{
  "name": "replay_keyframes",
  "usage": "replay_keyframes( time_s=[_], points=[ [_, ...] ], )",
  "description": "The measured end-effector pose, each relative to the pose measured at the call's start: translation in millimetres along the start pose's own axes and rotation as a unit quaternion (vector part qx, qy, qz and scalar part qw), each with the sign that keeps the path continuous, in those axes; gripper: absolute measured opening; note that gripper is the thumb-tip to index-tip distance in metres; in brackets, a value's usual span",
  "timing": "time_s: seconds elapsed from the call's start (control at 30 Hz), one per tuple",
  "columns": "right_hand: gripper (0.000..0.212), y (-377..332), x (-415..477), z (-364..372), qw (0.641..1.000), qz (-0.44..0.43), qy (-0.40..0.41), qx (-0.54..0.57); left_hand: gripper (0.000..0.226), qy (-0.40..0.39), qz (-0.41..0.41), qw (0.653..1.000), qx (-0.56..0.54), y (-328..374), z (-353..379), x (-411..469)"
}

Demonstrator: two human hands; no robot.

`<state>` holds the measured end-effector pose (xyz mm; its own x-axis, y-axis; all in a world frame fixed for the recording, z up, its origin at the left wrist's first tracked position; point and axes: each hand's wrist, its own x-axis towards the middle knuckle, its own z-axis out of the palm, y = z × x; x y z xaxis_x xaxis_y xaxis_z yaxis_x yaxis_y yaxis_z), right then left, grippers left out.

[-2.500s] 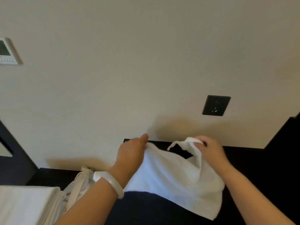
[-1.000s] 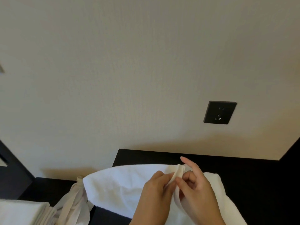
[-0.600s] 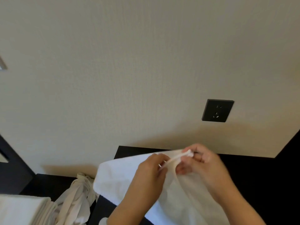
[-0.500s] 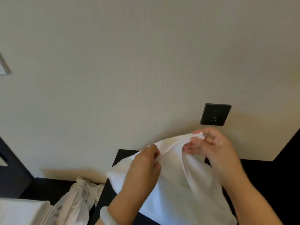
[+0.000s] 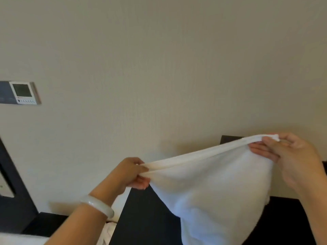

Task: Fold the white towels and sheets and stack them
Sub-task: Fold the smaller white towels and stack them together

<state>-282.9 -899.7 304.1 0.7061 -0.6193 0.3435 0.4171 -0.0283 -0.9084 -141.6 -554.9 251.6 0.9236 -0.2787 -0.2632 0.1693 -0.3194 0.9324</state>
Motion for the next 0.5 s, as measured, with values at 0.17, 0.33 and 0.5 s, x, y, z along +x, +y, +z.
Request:
replay_keyframes(
  time_s=[0.17, 0.33, 0.5],
  points=[
    [0.015, -37.9, 14.3, -11.6, 0.998, 0.041, -0.038, 0.019, 0.015, -0.005, 0.066, 0.983, -0.173, 102.7, -29.2, -7.2],
    [0.012, -73.3, 26.0, -9.4, 0.998, 0.014, -0.029, -0.051, 0.004, 0.086, 0.214, 0.972, -0.045, 192.2, -57.9, -28.0],
    [0.012, -82.2, 21.6, -5.5, 0.99, 0.002, -0.037, -0.138, 0.006, 0.082, 0.184, 0.966, 0.165, 203.4, -70.9, -42.8]
  ],
)
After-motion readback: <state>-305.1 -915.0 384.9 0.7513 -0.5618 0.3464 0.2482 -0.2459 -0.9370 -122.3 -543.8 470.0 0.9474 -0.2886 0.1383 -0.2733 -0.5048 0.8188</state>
